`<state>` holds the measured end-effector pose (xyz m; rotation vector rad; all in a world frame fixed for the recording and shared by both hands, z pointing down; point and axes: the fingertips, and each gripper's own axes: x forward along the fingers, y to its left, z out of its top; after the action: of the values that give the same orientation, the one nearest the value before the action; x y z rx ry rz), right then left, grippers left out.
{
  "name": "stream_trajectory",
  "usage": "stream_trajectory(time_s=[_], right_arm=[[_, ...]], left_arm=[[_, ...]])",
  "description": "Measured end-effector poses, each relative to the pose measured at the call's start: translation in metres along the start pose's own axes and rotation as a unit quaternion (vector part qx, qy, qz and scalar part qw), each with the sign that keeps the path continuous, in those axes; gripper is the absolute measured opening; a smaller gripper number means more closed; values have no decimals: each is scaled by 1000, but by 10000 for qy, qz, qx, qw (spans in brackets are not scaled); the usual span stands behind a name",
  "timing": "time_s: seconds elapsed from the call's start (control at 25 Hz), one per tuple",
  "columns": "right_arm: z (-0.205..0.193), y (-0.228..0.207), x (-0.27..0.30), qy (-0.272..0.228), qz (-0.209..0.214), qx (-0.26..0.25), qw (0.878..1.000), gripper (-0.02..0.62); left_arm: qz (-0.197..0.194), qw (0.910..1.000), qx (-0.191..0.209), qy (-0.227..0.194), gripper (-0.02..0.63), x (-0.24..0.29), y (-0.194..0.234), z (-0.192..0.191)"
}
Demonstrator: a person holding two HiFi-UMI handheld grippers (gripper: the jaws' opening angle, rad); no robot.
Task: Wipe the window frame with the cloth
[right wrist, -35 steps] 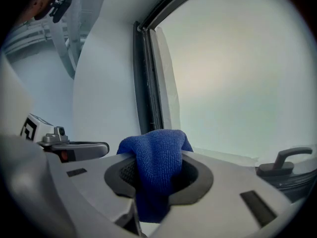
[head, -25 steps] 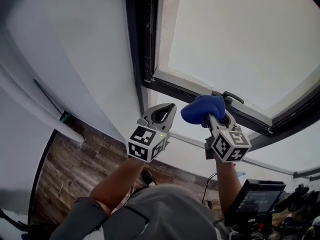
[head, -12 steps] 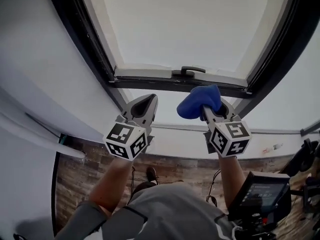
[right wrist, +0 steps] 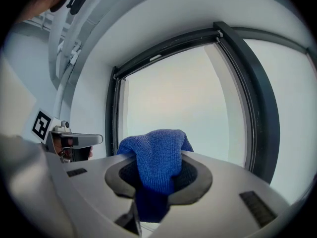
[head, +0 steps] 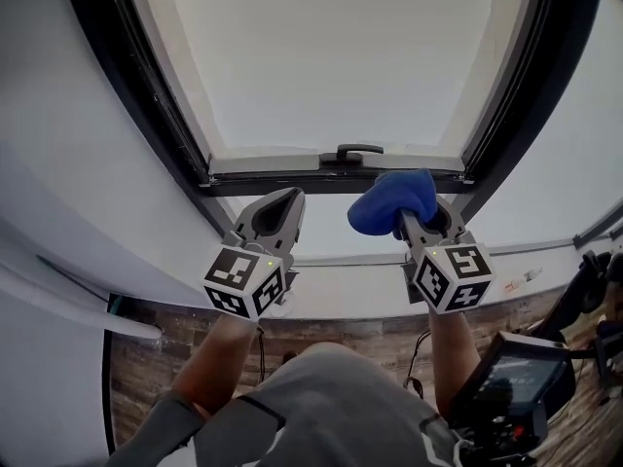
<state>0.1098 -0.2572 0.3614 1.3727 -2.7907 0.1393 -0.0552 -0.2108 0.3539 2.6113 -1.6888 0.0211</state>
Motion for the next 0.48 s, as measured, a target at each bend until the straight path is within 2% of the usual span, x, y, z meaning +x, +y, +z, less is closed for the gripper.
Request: stream_trajectory(time_s=[0.48], right_arm=[[3,-7,-1,20,-333,-19,9994,121]], left_arm=[[-318,9994,-103,-74,9,12,1,3]])
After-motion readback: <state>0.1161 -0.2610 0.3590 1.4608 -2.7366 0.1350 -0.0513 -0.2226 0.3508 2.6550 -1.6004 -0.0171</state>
